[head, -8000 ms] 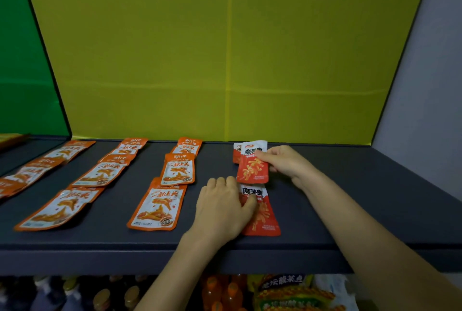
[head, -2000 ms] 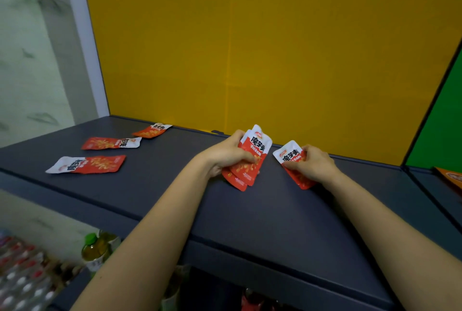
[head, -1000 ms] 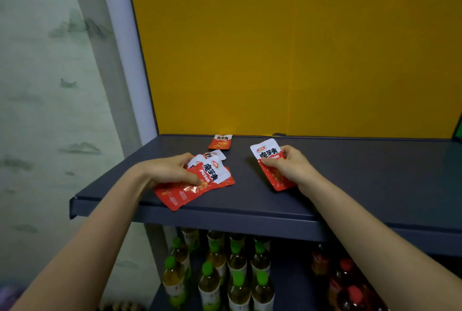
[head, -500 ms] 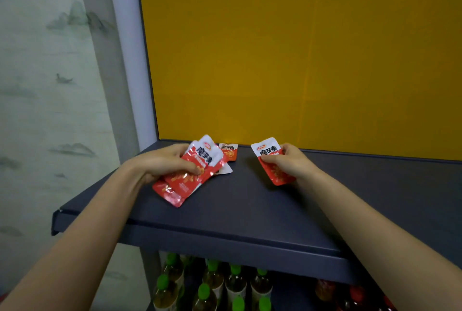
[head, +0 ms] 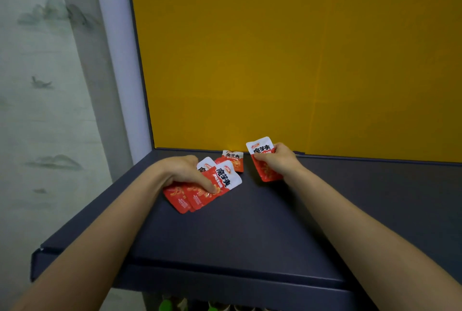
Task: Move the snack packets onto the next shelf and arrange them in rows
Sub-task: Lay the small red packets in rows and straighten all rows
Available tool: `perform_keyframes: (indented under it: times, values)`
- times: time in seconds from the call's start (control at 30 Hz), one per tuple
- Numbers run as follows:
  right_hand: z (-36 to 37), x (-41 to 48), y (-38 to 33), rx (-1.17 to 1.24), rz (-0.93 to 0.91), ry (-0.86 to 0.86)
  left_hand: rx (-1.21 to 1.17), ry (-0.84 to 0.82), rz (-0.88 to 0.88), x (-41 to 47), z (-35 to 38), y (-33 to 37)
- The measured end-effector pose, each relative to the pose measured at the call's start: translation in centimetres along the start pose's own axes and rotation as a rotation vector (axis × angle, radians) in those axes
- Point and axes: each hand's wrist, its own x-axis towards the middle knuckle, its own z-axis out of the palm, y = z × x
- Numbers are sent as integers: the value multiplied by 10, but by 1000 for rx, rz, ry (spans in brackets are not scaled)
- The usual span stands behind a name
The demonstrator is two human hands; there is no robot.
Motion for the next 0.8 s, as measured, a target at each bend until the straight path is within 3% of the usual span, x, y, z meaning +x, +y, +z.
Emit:
perform_keyframes:
  times: [0.1, 0.23, 0.43, 0.53, 0.8]
  values:
    - [16, 9, -6, 0, 3, 25, -44, -40, 24, 4, -8, -7]
    - [42, 23, -11, -38, 17, 37, -301, -44, 74, 9, -25, -28]
    - [73, 28, -16, -382, 19, 92, -645, 99, 67, 29, -32, -54]
    - [74, 26, -17, -415, 43, 93, -774, 163, 75, 35, -27, -55]
    - [53, 0, -17, -396, 49, 95, -870, 159, 159, 37, -16, -49]
